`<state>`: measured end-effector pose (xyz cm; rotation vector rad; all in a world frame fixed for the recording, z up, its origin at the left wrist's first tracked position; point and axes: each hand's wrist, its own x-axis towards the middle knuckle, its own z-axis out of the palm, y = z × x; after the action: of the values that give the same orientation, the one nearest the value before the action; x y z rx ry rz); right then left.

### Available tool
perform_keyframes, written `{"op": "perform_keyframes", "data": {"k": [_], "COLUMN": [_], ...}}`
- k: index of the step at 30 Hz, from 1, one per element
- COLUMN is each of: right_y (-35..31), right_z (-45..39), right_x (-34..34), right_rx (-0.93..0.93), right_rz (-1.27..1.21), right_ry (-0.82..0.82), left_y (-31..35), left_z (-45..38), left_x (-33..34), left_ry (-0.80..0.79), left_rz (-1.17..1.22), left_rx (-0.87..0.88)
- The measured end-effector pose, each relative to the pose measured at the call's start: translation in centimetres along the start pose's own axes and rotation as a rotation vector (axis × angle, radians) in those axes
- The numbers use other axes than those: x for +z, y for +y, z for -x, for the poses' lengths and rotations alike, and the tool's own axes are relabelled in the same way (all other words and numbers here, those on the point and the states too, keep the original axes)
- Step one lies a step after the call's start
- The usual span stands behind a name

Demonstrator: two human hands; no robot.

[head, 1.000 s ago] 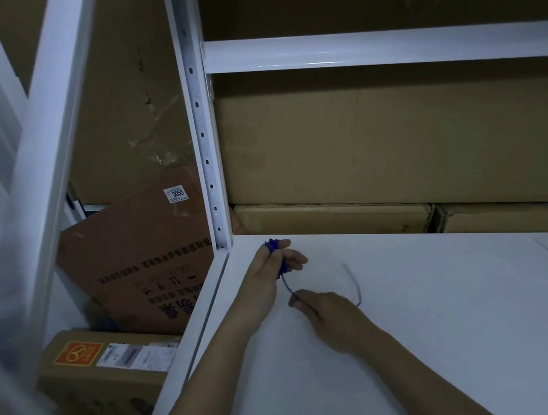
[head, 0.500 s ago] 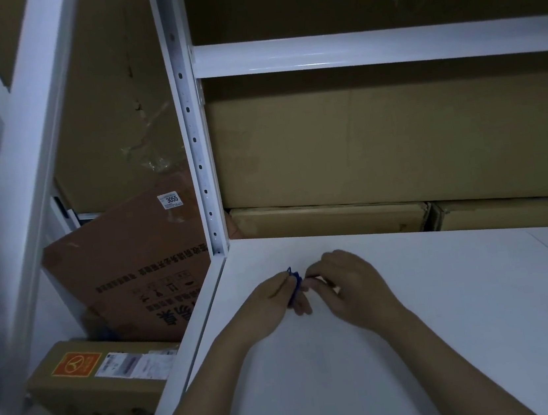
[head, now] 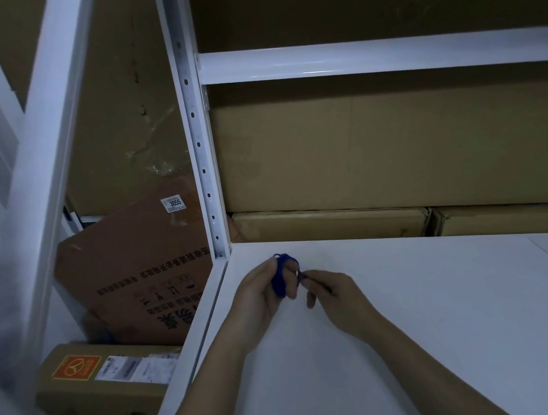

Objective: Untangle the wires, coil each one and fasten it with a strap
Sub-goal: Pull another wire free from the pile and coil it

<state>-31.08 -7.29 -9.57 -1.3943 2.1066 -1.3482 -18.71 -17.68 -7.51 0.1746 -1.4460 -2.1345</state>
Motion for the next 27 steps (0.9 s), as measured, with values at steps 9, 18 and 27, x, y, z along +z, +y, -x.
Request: {"op": "perform_keyframes", "data": {"k": [9, 18, 27], "right_y": [-1.0, -3.8, -3.3], "right_z": [2.3, 1.5, 1.3], "right_x": [2.2, -0.9, -0.5], "right_rx": [-0.269, -0.836, -0.104], "right_rz": [0.672, 0.607, -0.243], "right_ry": [-0.223, 0.157, 0.207], "left_y": [-0.7, -0.7, 1.0], "left_z": [-0.8, 0.1, 1.3], "left_x": [-0.6, -1.4, 0.8], "left_ry": [0.139, -0.043, -0.156], "left_rz": [-0.386, -0.652, -0.449], "left_rx": [0.112, -0.128, -0.186]}}
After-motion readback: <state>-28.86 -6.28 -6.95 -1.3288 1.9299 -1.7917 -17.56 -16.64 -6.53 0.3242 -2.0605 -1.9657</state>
